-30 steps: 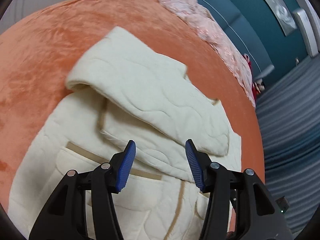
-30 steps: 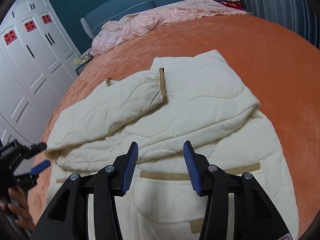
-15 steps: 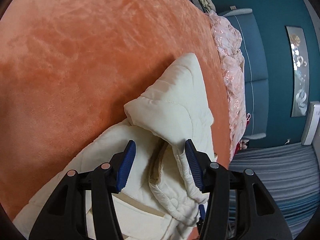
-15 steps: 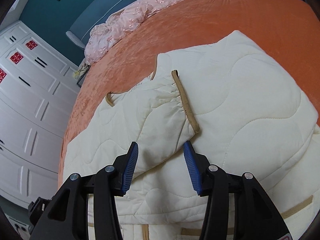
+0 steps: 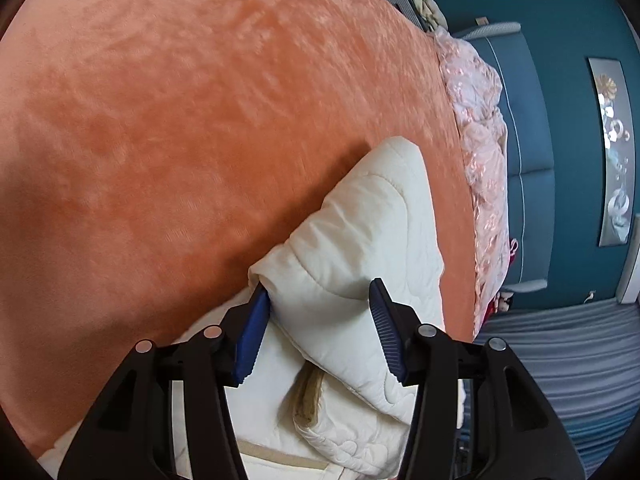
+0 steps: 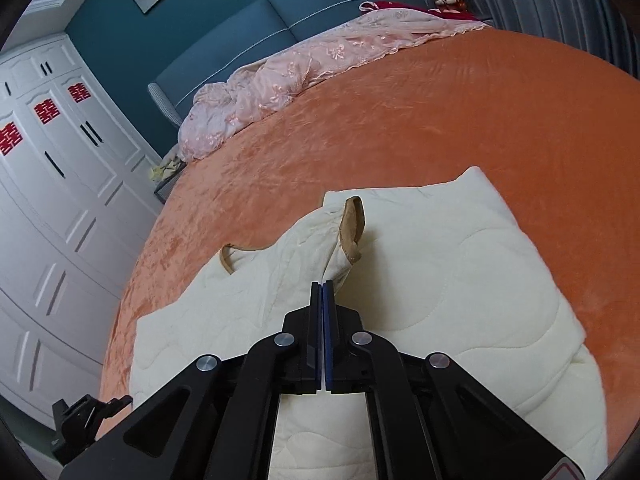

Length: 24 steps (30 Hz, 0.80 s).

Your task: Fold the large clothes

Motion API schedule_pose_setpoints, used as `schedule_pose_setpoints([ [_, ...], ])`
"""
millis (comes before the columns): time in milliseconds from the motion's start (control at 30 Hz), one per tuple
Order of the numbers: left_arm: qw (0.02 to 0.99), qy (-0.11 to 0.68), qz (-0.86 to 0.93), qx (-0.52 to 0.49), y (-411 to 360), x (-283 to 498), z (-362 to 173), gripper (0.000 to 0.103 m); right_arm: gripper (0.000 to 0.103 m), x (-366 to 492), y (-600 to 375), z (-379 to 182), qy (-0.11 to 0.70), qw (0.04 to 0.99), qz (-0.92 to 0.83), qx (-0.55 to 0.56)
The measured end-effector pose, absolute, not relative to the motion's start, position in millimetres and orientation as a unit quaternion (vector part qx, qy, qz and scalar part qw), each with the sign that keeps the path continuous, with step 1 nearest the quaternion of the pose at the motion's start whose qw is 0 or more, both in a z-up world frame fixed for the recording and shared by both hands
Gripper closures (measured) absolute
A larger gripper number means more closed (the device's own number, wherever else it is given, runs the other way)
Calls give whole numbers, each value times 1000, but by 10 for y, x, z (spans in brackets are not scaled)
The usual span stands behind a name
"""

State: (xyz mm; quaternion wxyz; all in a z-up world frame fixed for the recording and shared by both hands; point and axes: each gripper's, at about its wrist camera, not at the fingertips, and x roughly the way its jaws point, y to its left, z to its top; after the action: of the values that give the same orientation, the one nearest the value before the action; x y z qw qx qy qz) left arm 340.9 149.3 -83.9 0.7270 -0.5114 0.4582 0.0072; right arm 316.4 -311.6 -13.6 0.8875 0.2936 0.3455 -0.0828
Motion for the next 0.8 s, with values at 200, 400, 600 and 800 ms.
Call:
schedule_pose_setpoints([
  [200, 727, 464, 5, -506, 1425, 3388, -893, 54, 88, 3118, -3139, -401, 391, 864, -55, 312],
  [400, 730, 475, 10, -491, 1383, 3471, -878, 65, 79, 3315, -3052, -630, 416, 848, -59, 324],
  [600, 782, 457, -15, -424, 1268, 3499, -474, 90, 103, 3196, -3169, 13, 342, 900, -85, 256],
  [800, 814, 456, -17, -360, 1088, 3484, -342, 90, 88, 2964, -3447, -62, 383, 876, -65, 286],
])
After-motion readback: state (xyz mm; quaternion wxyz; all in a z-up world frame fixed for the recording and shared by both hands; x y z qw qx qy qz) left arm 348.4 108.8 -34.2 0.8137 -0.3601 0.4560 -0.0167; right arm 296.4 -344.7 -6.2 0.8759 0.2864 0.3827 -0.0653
